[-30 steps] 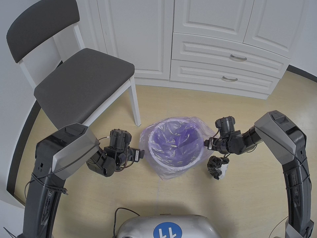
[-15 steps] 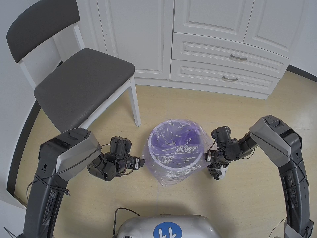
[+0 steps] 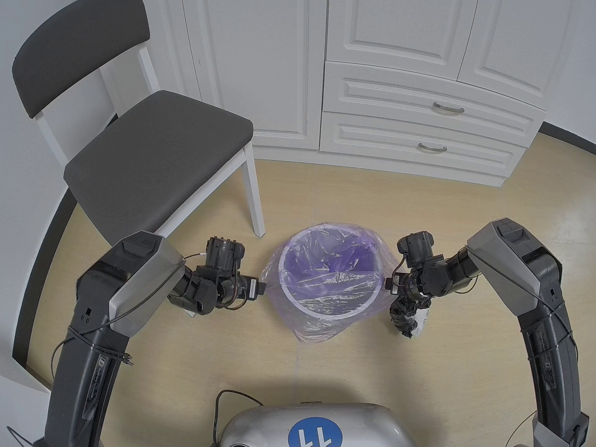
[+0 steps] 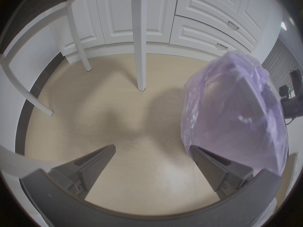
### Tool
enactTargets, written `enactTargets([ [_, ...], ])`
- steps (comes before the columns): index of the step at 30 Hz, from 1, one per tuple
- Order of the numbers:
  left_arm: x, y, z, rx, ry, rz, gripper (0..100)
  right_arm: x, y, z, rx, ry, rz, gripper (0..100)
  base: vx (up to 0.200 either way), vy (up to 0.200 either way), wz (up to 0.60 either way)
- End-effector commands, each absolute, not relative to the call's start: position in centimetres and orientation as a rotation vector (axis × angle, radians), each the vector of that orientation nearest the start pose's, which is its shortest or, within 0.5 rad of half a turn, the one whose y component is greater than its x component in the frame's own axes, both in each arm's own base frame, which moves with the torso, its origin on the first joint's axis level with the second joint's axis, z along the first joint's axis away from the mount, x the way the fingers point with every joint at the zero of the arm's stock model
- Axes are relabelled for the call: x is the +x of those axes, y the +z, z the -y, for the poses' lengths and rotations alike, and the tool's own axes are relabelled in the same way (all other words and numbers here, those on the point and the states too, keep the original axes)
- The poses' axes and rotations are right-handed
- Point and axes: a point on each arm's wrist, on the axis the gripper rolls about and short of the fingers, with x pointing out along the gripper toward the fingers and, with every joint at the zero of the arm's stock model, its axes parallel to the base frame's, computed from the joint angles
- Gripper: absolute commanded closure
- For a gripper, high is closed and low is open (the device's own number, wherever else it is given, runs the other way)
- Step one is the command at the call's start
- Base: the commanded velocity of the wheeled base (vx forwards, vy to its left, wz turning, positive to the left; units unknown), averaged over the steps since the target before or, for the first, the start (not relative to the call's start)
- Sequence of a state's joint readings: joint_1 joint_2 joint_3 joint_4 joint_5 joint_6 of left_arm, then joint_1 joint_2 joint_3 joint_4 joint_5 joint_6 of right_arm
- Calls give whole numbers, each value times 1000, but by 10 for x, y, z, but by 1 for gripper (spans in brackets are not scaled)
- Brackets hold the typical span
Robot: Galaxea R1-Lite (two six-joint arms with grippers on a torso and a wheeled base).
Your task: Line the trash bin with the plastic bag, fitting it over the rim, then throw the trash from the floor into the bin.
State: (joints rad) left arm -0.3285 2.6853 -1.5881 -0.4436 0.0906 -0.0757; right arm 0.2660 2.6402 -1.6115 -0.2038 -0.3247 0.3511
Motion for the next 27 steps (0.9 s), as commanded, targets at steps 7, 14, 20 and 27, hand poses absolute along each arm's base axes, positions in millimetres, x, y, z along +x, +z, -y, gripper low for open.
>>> enactTargets([
  [7,503,-69,152,81,-139,-691,0,487,-60,-113,75,-249,-744,0,0,0,0],
  [14,518,-75,155,68,-137,-641,0,497,-66,-115,118,-253,-705,0,0,0,0],
  [20,516,-89,154,73,-126,-656,0,508,-72,-123,182,-248,-668,0,0,0,0],
  [27,517,-91,154,70,-123,-650,0,511,-82,-130,173,-233,-667,0,0,0,0],
])
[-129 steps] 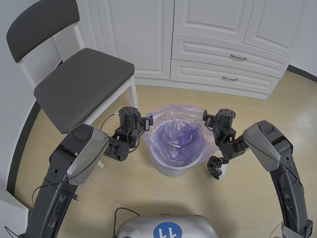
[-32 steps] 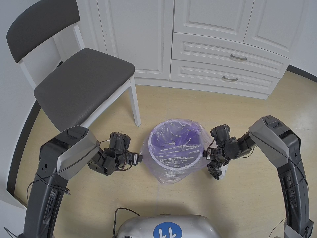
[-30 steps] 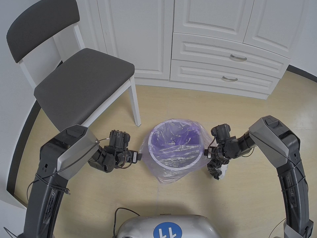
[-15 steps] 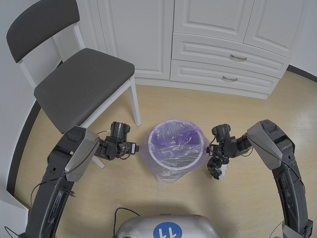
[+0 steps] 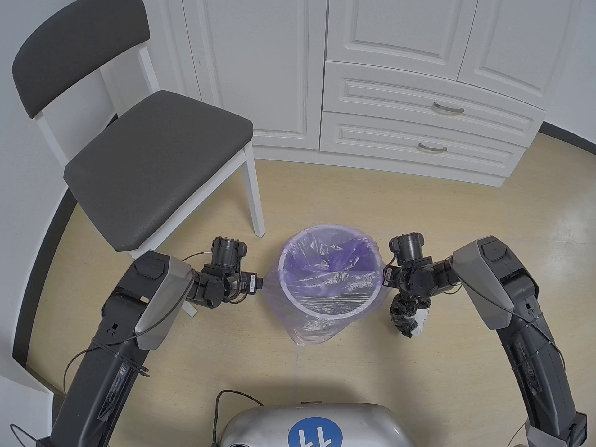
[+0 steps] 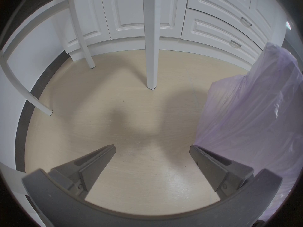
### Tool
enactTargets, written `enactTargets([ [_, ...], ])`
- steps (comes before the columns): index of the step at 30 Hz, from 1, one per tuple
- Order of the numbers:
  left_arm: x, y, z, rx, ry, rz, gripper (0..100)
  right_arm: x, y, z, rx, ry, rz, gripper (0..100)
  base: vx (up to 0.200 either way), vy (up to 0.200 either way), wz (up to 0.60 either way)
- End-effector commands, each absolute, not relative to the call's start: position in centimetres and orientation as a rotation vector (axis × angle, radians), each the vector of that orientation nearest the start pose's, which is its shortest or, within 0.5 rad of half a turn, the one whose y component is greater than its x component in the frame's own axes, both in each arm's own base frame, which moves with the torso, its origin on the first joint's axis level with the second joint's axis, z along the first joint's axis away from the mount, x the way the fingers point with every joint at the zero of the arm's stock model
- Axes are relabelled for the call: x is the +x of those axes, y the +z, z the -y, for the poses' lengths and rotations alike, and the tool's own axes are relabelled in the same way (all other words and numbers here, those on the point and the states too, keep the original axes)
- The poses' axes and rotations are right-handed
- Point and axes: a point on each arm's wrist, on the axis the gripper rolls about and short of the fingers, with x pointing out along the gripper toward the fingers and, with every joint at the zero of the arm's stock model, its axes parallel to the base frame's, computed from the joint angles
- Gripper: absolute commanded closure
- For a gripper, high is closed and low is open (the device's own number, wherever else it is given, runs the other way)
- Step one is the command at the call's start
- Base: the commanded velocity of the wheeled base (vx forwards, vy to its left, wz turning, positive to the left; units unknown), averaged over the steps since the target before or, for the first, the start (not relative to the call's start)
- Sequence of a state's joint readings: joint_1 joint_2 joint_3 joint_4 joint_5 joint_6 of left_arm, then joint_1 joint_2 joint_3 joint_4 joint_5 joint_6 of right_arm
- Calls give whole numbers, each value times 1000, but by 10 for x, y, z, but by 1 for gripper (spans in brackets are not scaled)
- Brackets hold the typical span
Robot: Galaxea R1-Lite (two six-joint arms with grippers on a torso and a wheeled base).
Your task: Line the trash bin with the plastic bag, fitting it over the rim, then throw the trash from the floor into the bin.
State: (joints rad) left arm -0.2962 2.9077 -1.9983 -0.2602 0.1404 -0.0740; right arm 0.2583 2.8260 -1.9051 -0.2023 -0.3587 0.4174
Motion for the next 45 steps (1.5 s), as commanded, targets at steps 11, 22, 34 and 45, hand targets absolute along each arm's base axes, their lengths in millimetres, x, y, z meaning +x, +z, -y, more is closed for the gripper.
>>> enactTargets([
  [11,491,-7,169,-98,-132,-608,0,477,32,-115,205,-196,-609,0,0,0,0],
  [22,410,6,131,-115,-121,-560,0,401,84,-105,114,-21,-571,0,0,0,0],
  [34,359,23,70,-15,-203,-328,0,393,120,-140,-453,86,-431,0,0,0,0],
  [45,333,37,52,22,-330,-174,0,374,166,-174,-746,421,-360,0,0,0,0],
])
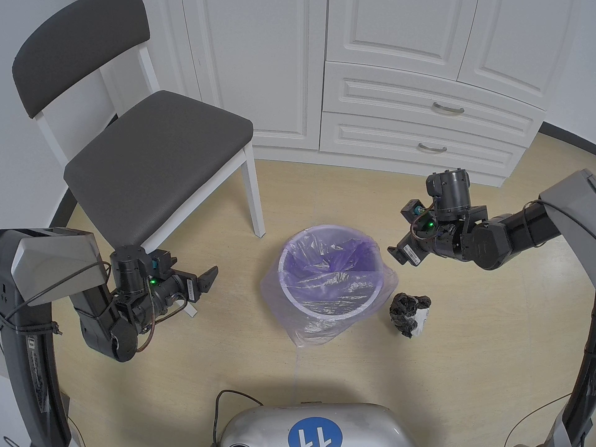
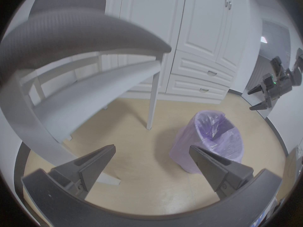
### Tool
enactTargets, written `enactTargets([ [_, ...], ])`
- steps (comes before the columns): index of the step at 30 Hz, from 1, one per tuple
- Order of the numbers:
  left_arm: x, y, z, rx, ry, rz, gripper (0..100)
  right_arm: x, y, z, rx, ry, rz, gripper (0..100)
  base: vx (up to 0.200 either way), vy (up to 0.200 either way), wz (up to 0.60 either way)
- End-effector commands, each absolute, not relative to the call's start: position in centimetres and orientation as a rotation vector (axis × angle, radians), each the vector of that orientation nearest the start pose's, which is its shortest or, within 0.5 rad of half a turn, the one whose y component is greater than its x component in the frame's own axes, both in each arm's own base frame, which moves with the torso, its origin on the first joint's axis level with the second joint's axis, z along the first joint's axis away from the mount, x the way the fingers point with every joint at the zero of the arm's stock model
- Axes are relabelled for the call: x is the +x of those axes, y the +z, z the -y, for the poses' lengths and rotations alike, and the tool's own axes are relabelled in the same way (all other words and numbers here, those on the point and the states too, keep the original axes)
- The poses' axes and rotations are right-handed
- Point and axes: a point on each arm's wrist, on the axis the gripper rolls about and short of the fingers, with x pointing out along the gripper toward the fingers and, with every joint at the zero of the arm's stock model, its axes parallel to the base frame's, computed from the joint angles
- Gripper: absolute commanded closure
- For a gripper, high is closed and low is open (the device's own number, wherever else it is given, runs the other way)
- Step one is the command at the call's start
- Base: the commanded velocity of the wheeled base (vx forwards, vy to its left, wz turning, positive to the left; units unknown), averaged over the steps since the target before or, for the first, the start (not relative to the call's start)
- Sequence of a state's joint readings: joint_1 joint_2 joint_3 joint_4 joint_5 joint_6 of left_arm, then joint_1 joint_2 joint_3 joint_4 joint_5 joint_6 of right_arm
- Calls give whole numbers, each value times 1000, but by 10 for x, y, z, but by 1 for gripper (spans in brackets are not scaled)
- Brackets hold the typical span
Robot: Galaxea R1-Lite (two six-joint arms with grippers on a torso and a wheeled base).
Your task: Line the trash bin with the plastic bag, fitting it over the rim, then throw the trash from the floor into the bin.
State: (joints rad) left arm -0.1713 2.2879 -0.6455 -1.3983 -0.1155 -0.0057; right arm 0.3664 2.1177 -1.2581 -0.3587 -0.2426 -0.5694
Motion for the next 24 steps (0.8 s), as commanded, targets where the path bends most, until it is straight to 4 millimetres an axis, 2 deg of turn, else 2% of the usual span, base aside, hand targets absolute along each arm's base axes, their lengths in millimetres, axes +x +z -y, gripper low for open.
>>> enactTargets([
  [1,331,37,52,24,-345,-166,0,373,166,-180,-749,443,-372,0,0,0,0],
  [7,313,37,42,63,-451,-195,0,386,144,-207,-729,566,-473,0,0,0,0],
  [11,308,39,41,57,-491,-198,0,388,138,-220,-756,615,-563,0,0,0,0],
  [16,307,37,48,54,-512,-206,0,387,134,-224,-801,661,-687,0,0,0,0],
  [24,305,39,49,53,-515,-205,0,403,109,-236,-813,676,-729,0,0,0,0],
])
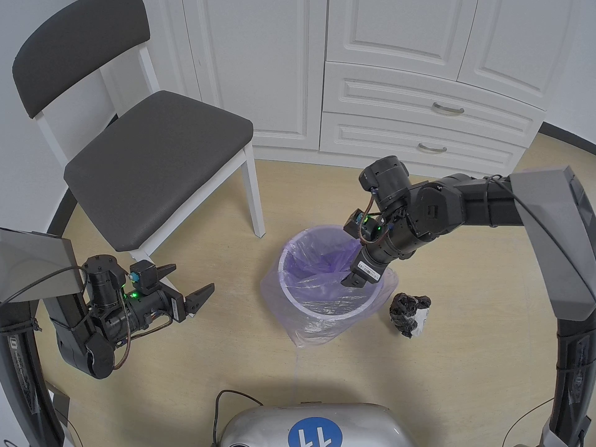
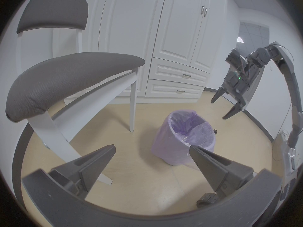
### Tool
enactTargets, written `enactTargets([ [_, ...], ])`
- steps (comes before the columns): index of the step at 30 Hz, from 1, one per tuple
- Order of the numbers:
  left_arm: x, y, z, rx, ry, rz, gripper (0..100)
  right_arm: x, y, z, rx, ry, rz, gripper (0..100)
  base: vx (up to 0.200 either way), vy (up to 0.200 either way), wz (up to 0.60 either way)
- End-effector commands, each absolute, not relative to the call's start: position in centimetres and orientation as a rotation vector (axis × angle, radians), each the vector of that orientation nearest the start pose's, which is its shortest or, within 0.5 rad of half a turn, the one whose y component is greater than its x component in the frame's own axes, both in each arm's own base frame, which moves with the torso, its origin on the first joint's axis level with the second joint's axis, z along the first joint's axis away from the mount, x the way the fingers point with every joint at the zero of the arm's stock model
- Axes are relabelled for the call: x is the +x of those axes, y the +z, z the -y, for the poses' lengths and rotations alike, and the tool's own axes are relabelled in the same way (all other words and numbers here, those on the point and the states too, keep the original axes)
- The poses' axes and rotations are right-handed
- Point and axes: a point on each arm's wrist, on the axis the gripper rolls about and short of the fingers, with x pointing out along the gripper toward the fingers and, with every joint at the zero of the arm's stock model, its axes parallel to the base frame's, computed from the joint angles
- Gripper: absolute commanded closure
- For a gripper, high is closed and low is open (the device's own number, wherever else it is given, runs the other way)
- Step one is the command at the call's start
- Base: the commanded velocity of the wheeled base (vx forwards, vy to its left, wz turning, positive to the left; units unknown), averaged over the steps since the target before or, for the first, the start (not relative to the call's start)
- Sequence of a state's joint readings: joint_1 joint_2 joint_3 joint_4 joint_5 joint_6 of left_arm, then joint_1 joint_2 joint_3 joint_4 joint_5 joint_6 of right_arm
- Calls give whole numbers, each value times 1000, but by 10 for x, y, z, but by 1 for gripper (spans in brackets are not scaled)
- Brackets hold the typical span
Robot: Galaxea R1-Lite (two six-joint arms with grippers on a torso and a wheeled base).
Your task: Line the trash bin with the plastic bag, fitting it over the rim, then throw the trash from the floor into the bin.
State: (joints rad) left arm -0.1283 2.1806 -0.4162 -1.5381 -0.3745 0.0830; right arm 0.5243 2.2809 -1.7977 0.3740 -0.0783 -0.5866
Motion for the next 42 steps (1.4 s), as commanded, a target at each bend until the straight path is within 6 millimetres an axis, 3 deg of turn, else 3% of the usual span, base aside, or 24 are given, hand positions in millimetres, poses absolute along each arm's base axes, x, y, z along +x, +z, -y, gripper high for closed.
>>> enactTargets([
  [1,305,40,49,53,-514,-202,0,405,104,-237,-814,679,-737,0,0,0,0],
  [9,305,40,49,54,-514,-201,0,430,65,-243,-806,676,-777,0,0,0,0],
  [13,306,39,48,53,-513,-202,0,437,35,-242,-786,712,-821,0,0,0,0],
  [18,307,39,49,53,-514,-202,0,451,15,-234,-764,695,-791,0,0,0,0],
  [25,307,37,49,54,-515,-205,0,465,17,-227,-716,683,-689,0,0,0,0],
  [34,306,34,50,55,-520,-218,0,466,23,-224,-699,692,-677,0,0,0,0],
  [35,306,34,50,55,-520,-218,0,465,26,-226,-696,701,-673,100,0,0,0],
  [42,306,34,50,56,-520,-218,0,458,52,-234,-698,709,-625,100,0,0,0],
])
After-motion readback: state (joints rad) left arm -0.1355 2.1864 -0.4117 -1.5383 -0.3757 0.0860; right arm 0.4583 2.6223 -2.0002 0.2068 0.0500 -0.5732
